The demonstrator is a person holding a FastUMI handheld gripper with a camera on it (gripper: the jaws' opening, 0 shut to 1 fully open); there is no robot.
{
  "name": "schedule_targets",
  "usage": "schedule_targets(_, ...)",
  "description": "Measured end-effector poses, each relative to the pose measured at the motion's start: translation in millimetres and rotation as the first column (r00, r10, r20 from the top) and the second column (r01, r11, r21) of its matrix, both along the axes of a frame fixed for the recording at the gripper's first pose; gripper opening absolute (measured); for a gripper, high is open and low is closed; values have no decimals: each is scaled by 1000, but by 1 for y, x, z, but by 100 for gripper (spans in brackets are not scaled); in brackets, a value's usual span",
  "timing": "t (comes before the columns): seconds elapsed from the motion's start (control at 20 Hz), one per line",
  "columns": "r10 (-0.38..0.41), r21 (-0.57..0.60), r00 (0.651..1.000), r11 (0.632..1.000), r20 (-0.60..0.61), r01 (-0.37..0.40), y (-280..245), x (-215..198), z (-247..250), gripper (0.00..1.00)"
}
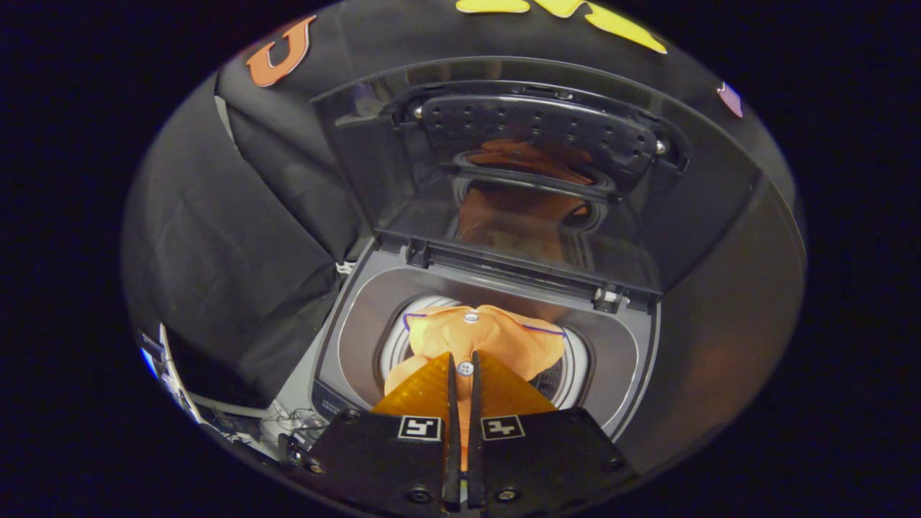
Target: Put the clothes into the washing machine and then close the washing machine lid.
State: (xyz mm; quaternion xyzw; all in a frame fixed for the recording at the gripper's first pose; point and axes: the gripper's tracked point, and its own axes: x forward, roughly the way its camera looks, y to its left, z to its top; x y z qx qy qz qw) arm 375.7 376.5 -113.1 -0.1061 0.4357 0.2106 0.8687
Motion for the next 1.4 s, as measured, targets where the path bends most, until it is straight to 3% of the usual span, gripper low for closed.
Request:
schedule_targets(0.15, -11, 6, 999, 1000, -36, 12, -2, -2, -7, 7)
schedule_targets(0.2, -42, -13, 997, 999, -66, 42, -5, -7, -12, 11)
schedule_targets(0.4, -85, 13, 996, 996, -34, 85, -5, 2, -7, 99)
schedule_targets(0.6, -52, 13, 998, 999, -19, 52, -2, 1, -1, 98)
schedule_targets(0.8, 134, 175, 987, 974, 88, -148, 43, 0, 60, 97)
schedule_targets(0.95, 165, 269, 949, 933, 268, -238, 73, 29, 133, 96)
schedule_targets(1.15, 51, 232, 915, 960, 400, -155, 78, 91, 177, 99)
schedule_targets(1.25, 14, 185, 924, 979, 383, -91, 70, 128, 169, 98)
schedule_targets(1.4, -108, 203, 936, 978, 335, 40, 60, 158, 152, 98)
